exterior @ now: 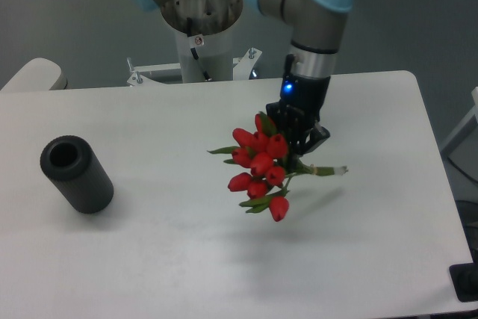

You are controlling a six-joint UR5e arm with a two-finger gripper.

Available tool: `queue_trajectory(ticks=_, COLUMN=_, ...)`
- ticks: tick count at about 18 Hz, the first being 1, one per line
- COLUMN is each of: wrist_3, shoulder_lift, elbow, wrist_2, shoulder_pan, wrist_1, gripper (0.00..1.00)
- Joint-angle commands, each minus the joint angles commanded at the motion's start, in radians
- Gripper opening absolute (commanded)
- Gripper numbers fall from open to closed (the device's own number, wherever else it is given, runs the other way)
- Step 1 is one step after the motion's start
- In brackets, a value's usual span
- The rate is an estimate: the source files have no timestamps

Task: Place the flowers on the table
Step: 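Lower the tulip bouquet and lay it flat on the table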

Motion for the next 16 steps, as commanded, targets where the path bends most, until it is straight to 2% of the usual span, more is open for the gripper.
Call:
queue_trajectory(ticks=2, wrist_3=-0.002, shoulder_lift=-0.003, elbow=-0.018, wrist_2=0.101, shoulder_pan=-0.041, wrist_1=0.002, gripper=0.27)
queue_trajectory(ticks=4, wrist_3=-0.003, shoulder_lift=-0.015, elbow=-0.031, wrist_2=0.145, shoulder_pan=-0.068, wrist_1=0.003, gripper=0.27)
queue_trajectory(ticks=9, wrist_3=0.000, shoulder_lift=-0.044, elbow=-0.083, wrist_2=0.145, shoulder_pan=-0.084, wrist_1=0.006, gripper=0.27)
queue_trajectory(ticks=16, wrist_3=-0.003, shoulder_lift=-0.120, elbow=-0.075, wrist_2=0.155, shoulder_pan=-0.108, wrist_1=0.005, gripper=0.27)
